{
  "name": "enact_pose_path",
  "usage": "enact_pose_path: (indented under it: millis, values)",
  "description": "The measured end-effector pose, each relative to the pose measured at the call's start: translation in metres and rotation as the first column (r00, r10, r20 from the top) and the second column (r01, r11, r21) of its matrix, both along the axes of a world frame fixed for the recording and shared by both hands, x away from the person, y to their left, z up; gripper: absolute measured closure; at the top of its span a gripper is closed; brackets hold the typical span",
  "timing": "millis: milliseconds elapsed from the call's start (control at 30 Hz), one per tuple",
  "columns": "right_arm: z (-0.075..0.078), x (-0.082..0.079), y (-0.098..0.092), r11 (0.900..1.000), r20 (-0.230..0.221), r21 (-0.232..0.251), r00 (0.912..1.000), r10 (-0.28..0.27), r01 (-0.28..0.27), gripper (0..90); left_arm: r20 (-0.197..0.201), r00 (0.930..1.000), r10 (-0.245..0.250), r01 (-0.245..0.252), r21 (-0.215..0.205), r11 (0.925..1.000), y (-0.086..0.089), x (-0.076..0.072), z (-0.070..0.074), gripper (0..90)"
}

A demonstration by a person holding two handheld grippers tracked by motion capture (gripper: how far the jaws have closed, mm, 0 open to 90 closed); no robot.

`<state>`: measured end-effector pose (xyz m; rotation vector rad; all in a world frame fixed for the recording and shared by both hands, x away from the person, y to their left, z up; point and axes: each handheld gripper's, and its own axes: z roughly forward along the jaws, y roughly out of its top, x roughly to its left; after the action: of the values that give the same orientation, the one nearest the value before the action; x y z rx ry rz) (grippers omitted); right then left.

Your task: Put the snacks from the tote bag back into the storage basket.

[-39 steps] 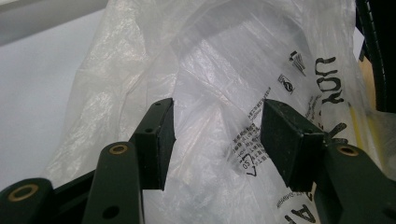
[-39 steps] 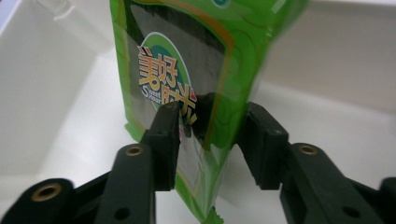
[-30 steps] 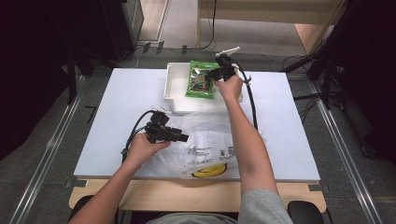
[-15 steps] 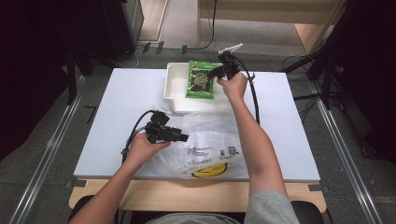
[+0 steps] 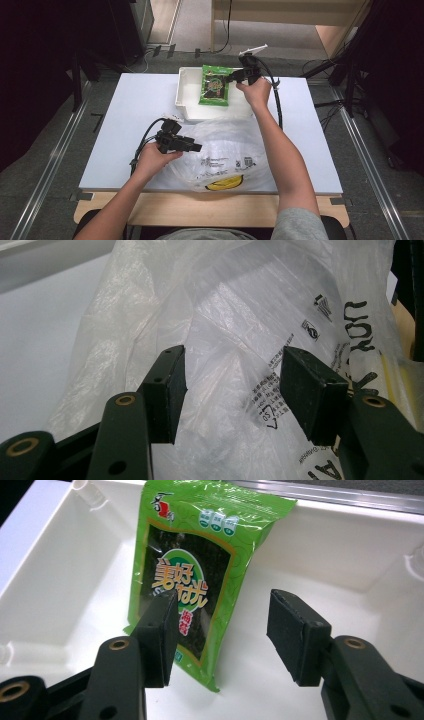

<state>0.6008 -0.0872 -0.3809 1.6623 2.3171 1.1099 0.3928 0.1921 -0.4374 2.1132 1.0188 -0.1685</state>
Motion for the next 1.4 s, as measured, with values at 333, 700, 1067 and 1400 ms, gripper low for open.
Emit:
enact_pose_path:
  millis: [333, 700, 1067, 1400]
  values:
    - [0.007, -0.021, -0.001, 0.998, 0.012, 0.000, 0.9983, 0.057, -0.057, 47.8, 0.000, 1.0000, 0.001, -0.001, -0.001, 1.0000, -0.001, 0.000, 0.000, 44.7]
    - [0.007, -0.047, 0.001, 0.990, 0.047, 0.033, 0.9895, 0.137, -0.138, 45.7, 0.000, 1.0000, 0.008, -0.008, 0.003, 1.0000, 0.001, 0.000, 0.000, 44.6]
    - [0.007, -0.070, 0.002, 0.983, 0.047, -0.009, 0.9814, 0.186, -0.186, 43.9, 0.005, 1.0000, 0.005, -0.005, 0.005, 1.0000, 0.000, -0.001, 0.002, 44.3]
    - [0.005, -0.093, 0.003, 0.975, 0.069, 0.019, 0.9727, 0.222, -0.223, 44.7, 0.001, 1.0000, 0.000, 0.000, -0.002, 1.0000, -0.002, -0.002, 0.003, 44.0]
